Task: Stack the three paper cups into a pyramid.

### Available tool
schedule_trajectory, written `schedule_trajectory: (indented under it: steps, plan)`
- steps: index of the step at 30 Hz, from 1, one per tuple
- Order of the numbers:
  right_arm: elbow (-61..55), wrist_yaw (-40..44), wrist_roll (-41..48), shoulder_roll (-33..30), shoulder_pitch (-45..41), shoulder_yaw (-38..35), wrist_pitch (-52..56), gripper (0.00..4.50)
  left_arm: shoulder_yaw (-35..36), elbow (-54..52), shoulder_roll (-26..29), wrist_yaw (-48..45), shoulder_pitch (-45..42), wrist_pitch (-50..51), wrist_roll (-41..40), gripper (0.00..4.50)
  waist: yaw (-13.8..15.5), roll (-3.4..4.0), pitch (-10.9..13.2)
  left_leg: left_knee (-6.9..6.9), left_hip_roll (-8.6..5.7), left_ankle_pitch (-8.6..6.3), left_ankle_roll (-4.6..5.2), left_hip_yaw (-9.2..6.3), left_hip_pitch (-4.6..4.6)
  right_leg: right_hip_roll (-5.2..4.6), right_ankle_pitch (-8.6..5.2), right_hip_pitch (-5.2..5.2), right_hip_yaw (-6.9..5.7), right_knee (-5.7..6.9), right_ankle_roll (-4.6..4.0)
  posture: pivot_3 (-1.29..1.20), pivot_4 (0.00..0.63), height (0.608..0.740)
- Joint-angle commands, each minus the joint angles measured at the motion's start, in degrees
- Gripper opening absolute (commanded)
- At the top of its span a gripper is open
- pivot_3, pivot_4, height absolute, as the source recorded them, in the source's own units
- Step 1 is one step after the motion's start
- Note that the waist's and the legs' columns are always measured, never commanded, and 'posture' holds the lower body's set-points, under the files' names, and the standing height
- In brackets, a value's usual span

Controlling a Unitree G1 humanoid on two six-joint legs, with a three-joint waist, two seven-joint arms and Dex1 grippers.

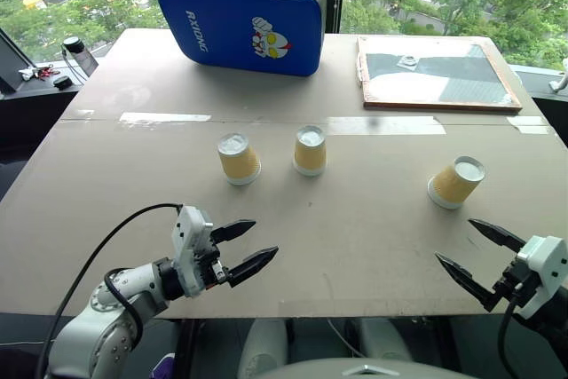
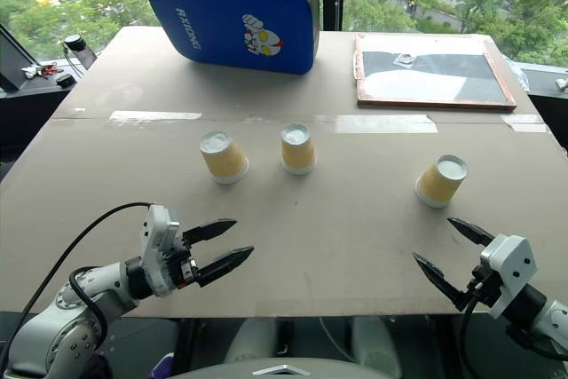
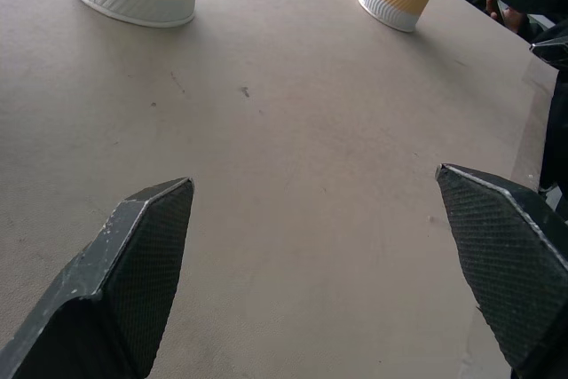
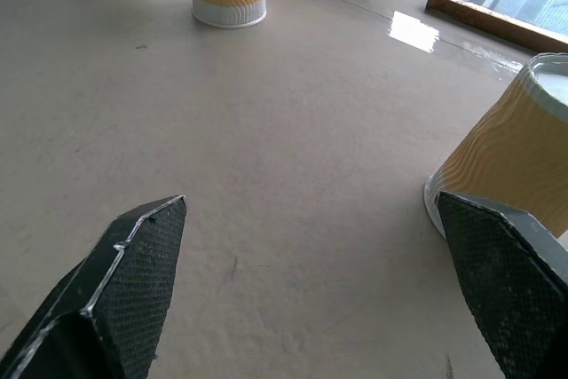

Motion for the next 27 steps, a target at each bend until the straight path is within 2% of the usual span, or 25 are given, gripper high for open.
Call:
schedule_trajectory:
  steps: [1,7,13,16,21,27]
  plan:
    - [-0.8,-2.0,-0.9,0.4,-1.6,1.3,-0.8,4.44,1.5,-1.5,0.3,0.7,-2.4,-0.2,-0.9,4.50,0.0,0.00,0.0,0.00,0.00,0.00,0.00,0.00,0.00,0.00,0.00,0.00,0.00,0.00,0.00,0.00,0.150,0.740]
    - [-4.1,-12.5,-5.6,3.1,-8.2,4.8,3.5,4.44,2.5,-3.9,1.3,2.5,-9.8,3.0,-4.9,4.50,0.0,0.02,0.0,0.02,-0.01,0.00,0.00,-0.01,-0.02,0.01,0.04,-0.02,0.00,0.02,0.06,0.00,0.150,0.740]
    - [-7.2,-19.7,-6.2,1.5,-16.6,4.2,12.0,4.44,0.3,-5.3,2.1,0.9,-14.1,2.9,-4.8,4.50,-0.1,0.01,0.0,0.03,-0.02,0.00,0.00,-0.04,-0.12,0.04,0.08,-0.10,-0.02,0.01,0.13,0.00,0.150,0.740]
    - [-8.0,-19.8,-3.8,0.2,-20.1,4.1,15.1,4.44,0.0,-4.6,1.8,1.3,-15.2,2.8,-4.2,4.50,0.0,0.00,0.0,0.02,-0.03,0.00,0.00,0.01,-0.14,0.04,0.08,-0.10,-0.05,0.00,0.13,0.00,0.150,0.740]
    - [-11.3,-15.5,1.6,-2.9,-22.3,7.1,18.3,4.44,-0.1,-5.4,0.7,3.8,-15.7,3.0,-3.5,4.50,0.0,0.01,0.0,0.04,-0.03,0.00,0.00,0.00,-0.21,0.04,0.08,-0.10,-0.11,-0.02,0.13,0.00,0.150,0.740]
    - [-6.6,-20.3,-2.2,-4.0,-25.3,4.5,20.2,4.44,0.8,-6.5,1.0,2.3,-13.4,2.0,-4.1,4.50,0.0,0.00,0.0,0.06,-0.05,0.00,0.00,-0.02,-0.22,0.02,0.09,-0.11,-0.08,-0.04,0.14,0.00,0.150,0.740]
